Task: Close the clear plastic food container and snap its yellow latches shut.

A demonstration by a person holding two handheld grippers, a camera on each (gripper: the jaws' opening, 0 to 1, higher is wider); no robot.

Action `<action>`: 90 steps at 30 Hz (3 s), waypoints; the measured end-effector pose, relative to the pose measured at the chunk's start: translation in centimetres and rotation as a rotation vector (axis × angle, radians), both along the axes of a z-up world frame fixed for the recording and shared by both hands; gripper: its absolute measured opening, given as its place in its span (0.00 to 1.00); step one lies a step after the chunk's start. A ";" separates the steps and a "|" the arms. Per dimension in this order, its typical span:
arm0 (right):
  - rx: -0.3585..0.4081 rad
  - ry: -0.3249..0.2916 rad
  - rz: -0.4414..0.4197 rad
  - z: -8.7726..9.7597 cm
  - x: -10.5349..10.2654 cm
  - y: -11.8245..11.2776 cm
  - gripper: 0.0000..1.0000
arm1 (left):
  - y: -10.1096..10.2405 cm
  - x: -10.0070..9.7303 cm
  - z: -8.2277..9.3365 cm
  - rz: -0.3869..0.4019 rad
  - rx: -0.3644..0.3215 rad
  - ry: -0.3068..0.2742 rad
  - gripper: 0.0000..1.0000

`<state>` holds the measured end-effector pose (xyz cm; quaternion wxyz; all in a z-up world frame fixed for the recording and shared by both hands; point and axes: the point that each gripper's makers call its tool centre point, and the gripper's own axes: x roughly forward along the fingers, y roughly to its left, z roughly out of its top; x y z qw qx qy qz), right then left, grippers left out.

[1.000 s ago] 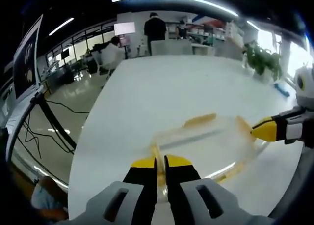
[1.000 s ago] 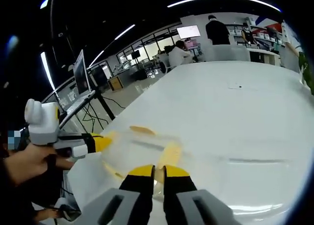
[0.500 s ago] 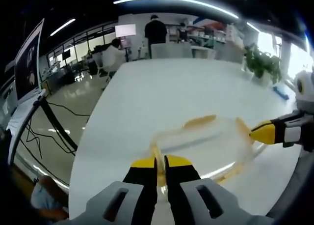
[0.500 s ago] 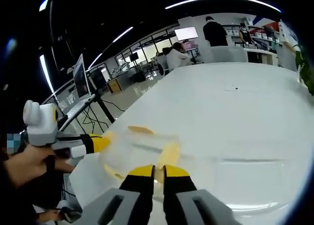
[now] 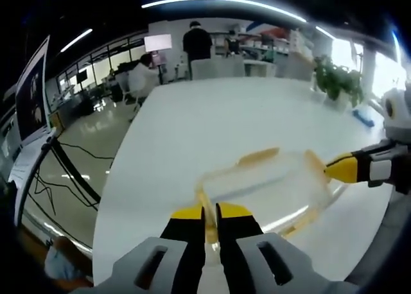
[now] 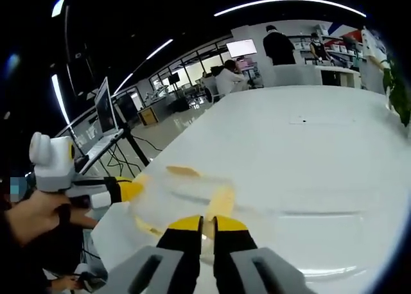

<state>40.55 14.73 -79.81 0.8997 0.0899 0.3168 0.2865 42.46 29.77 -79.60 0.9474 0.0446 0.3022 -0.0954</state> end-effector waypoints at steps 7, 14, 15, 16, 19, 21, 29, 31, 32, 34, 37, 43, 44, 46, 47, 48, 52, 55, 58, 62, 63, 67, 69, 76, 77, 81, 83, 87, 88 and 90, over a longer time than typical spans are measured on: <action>-0.002 -0.008 -0.015 0.6 -0.3 -1.1 0.01 | -1.1 0.0 0.9 -0.025 0.008 -0.010 0.03; -0.008 -0.018 -0.033 1.1 -0.4 -2.8 0.01 | -2.9 -0.1 1.2 -0.056 0.005 -0.012 0.03; -0.009 -0.019 -0.035 1.2 -0.4 -3.0 0.01 | -3.1 -0.1 1.2 -0.059 0.004 -0.013 0.03; -0.015 -0.015 -0.040 1.2 -0.4 -3.3 0.01 | -3.4 -0.1 1.3 -0.061 0.004 -0.014 0.03; -0.018 -0.016 -0.053 1.3 -0.4 -3.9 0.01 | -4.0 0.0 1.4 -0.067 0.009 -0.016 0.03; -0.019 -0.021 -0.057 1.5 -0.5 -4.4 0.01 | -4.3 0.0 1.6 -0.069 0.003 -0.017 0.03; -0.030 -0.020 -0.083 1.7 -0.8 -6.2 0.01 | -6.3 -0.2 1.7 -0.101 -0.010 -0.020 0.03; -0.032 -0.021 -0.088 1.8 -0.9 -6.6 0.01 | -6.8 -0.2 1.4 -0.101 -0.014 -0.017 0.03; -0.036 -0.024 -0.090 1.9 -1.0 -6.8 0.01 | -7.0 -0.3 1.3 -0.101 -0.016 -0.015 0.03; -0.045 -0.028 -0.097 1.9 -1.1 -7.5 0.01 | -7.7 -0.4 1.1 -0.103 -0.022 -0.009 0.03; -0.047 -0.022 -0.111 1.7 -1.2 -8.5 0.01 | -8.8 -0.5 1.2 -0.121 -0.029 -0.013 0.04; -0.053 -0.019 -0.137 1.8 -1.3 -10.2 0.01 | -10.2 -0.5 1.1 -0.139 -0.048 -0.011 0.04; -0.054 -0.020 -0.140 1.8 -1.3 -10.4 0.01 | -10.6 -0.5 1.1 -0.144 -0.049 -0.012 0.04; -0.058 -0.018 -0.147 1.8 -1.3 -11.0 0.01 | -11.0 -0.4 1.2 -0.152 -0.053 -0.013 0.04; -0.062 -0.016 -0.147 1.7 -1.2 -11.3 0.01 | -11.3 -0.4 1.3 -0.155 -0.056 -0.015 0.04; -0.062 -0.013 -0.152 1.6 -1.2 -11.6 0.01 | -11.5 -0.4 1.4 -0.158 -0.060 -0.016 0.04; -0.064 -0.010 -0.168 1.6 -1.0 -12.7 0.01 | -12.7 -0.4 1.4 -0.163 -0.070 -0.020 0.04; -0.071 -0.009 -0.176 1.6 -0.9 -13.5 0.01 | -13.6 -0.5 1.4 -0.175 -0.082 -0.018 0.05; -0.092 -0.016 -0.191 1.4 -0.8 -14.7 0.00 | -14.4 -0.5 1.4 -0.192 -0.096 -0.016 0.05; -0.091 -0.011 -0.213 1.2 -0.8 -15.5 0.00 | -15.4 -0.3 1.5 -0.208 -0.101 -0.018 0.05; -0.092 -0.011 -0.217 1.2 -0.8 -15.7 0.00 | -15.5 -0.2 1.5 -0.210 -0.100 -0.016 0.05; -0.097 -0.011 -0.229 1.1 -0.8 -16.6 0.00 | -16.4 -0.2 1.5 -0.223 -0.107 -0.015 0.05; -0.097 -0.010 -0.238 1.1 -0.9 -17.3 0.00 | -17.0 -0.3 1.5 -0.233 -0.114 -0.012 0.05; -0.136 -0.025 -0.259 1.2 -0.8 -19.1 0.00 | -18.9 -0.6 1.2 -0.267 -0.130 -0.001 0.06; -0.137 -0.025 -0.262 1.2 -0.8 -19.3 0.00 | -19.0 -0.7 1.2 -0.269 -0.131 0.000 0.06; -0.140 -0.025 -0.277 1.2 -0.6 -20.3 0.00 | -19.8 -0.7 1.2 -0.281 -0.143 0.007 0.06; -0.135 -0.020 -0.288 1.2 -0.5 -20.8 0.00 | -20.2 -0.7 1.1 -0.289 -0.147 0.011 0.07; -0.136 -0.016 -0.303 1.2 -0.3 -21.4 0.00 | -20.8 -0.8 1.0 -0.301 -0.151 0.020 0.07; -0.137 -0.016 -0.305 1.2 -0.2 -21.6 0.00 | -20.8 -0.8 1.0 -0.302 -0.151 0.020 0.07; -0.141 -0.012 -0.306 1.1 -0.2 -21.8 0.00 | -21.0 -0.7 0.9 -0.304 -0.152 0.024 0.06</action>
